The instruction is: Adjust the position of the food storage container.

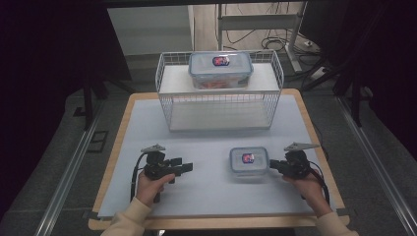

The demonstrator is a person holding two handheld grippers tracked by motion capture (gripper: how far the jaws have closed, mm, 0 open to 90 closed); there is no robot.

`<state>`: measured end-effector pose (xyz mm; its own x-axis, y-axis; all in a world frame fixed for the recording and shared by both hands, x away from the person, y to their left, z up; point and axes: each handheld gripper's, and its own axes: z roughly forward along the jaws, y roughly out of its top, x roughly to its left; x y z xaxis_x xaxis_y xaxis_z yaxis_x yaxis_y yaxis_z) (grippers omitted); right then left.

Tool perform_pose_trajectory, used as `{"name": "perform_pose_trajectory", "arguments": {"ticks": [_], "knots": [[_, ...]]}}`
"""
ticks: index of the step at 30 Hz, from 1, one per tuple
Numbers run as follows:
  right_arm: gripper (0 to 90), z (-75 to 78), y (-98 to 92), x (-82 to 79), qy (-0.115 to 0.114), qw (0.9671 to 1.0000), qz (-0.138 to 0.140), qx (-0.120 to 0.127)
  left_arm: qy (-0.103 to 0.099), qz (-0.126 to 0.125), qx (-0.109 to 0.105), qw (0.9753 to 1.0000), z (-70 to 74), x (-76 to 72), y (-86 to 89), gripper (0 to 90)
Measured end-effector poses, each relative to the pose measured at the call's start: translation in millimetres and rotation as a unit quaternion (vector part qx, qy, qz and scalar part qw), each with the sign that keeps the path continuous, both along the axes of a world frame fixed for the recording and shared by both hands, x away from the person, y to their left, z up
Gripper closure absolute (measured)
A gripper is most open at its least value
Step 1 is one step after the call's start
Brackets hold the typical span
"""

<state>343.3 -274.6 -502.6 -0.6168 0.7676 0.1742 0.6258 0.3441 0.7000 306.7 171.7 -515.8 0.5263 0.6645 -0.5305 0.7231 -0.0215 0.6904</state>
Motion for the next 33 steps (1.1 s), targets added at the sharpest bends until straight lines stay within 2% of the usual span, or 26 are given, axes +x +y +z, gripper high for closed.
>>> {"name": "perform_pose_trajectory", "arguments": {"ticks": [9, 20, 27, 33], "knots": [[89.2, -3.0, 40.7, 4.6, 0.002, 0.9994, 0.036, -0.001, 0.000, 0.004, -0.002, 1.0000, 0.2, 0.2, 2.5, 31.3], [89.2, -8.2, 76.2, 10.4, 0.001, 0.9982, 0.060, 0.000, 0.000, 0.006, -0.002, 1.0000, -0.3, 0.9, 4.5, 31.3], [89.2, -14.3, 86.2, 14.7, 0.005, 0.9979, 0.065, -0.005, 0.001, 0.008, -0.003, 1.0000, -1.3, 1.1, 4.7, 31.4], [89.2, -14.9, 85.5, 17.5, 0.006, 0.9983, 0.058, 0.006, 0.002, 0.006, -0.001, 1.0000, -1.9, 1.6, 4.6, 31.3]]}}
